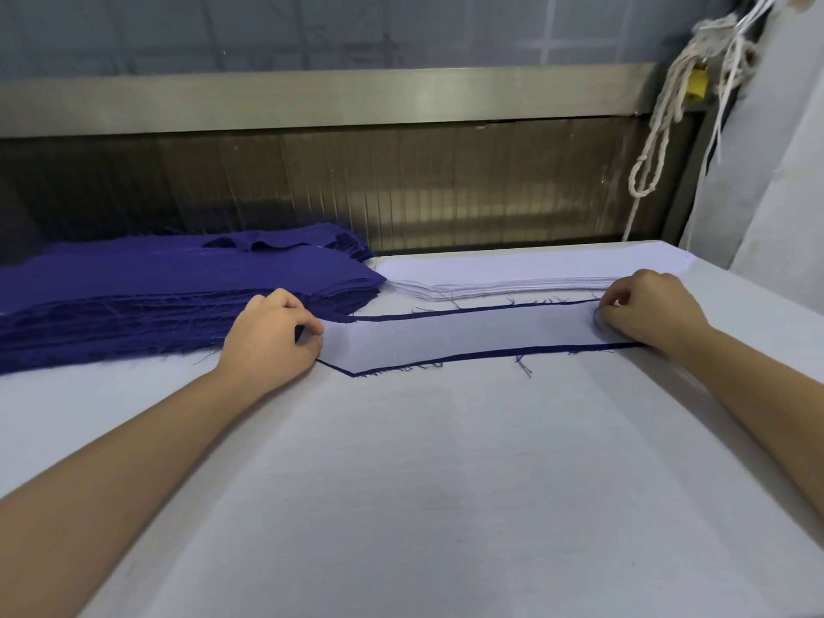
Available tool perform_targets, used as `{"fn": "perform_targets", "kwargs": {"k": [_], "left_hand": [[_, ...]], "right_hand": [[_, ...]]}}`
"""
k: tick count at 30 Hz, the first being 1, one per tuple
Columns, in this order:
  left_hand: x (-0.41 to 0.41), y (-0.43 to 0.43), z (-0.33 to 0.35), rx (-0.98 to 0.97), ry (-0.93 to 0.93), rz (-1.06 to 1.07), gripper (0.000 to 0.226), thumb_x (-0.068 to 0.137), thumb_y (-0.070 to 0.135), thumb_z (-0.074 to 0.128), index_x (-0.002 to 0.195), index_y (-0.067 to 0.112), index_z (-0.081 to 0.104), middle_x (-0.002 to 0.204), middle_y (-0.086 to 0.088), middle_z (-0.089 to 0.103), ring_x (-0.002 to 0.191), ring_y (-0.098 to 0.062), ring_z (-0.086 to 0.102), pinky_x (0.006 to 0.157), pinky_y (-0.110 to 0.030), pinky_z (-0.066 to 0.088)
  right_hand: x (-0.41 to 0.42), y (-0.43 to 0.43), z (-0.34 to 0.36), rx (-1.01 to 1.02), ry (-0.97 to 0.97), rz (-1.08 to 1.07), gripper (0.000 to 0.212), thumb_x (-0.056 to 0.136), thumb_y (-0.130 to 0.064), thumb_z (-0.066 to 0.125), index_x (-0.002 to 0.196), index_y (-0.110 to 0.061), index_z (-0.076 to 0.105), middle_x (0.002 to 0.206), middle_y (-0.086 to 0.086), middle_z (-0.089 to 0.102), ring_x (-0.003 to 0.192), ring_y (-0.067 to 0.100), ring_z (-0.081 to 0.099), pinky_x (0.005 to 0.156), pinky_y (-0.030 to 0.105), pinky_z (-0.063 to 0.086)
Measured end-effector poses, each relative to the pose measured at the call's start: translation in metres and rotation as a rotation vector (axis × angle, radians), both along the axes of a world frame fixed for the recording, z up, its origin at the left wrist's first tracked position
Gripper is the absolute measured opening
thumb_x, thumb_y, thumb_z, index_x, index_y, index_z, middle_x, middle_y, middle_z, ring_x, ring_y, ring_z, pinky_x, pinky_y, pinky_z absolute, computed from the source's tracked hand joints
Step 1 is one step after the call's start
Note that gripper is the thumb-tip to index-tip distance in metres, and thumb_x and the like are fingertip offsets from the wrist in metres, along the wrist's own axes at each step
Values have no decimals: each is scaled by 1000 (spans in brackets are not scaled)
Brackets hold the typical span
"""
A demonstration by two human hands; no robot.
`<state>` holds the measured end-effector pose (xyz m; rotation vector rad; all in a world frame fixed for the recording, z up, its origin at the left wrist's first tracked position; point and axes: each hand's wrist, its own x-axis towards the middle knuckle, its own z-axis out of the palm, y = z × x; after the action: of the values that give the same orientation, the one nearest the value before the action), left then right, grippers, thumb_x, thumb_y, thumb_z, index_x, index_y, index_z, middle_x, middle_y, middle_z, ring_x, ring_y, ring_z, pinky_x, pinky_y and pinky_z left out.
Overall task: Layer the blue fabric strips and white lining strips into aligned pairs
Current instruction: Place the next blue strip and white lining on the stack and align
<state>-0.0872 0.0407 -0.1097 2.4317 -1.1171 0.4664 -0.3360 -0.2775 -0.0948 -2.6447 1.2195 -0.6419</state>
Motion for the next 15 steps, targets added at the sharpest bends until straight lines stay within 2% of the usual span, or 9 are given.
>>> {"fn": "perform_targets", "kwargs": {"k": [3,7,11,15], "left_hand": [[-2,-5,2,26,-44,-6,16,86,22,63,97,18,74,102,4,50,97,-21,40,80,-28,35],[-3,-15,6,42,-214,-29,15,84,24,65,94,18,74,101,-1,50,91,-23,38,74,-31,37],[-3,-39,11,52,-246,-43,16,85,25,64,97,17,71,104,-2,50,92,-22,39,74,-30,36],[-3,-73,15,33,-252,-64,21,87,26,61,106,18,66,109,-3,51,98,-23,40,76,-28,32]], "right_hand": [[13,8,0,-25,21,61,16,84,-13,56,87,-12,72,97,12,67,95,31,55,81,40,51],[34,19,2,-76,55,164,22,83,-11,56,100,-13,70,103,11,65,102,31,53,85,38,48],[66,28,5,-117,15,284,30,85,-10,57,113,-11,65,110,13,60,107,30,50,88,35,44],[98,39,8,-187,-1,397,32,92,-19,54,124,-14,60,119,11,55,113,29,44,92,32,38]]}}
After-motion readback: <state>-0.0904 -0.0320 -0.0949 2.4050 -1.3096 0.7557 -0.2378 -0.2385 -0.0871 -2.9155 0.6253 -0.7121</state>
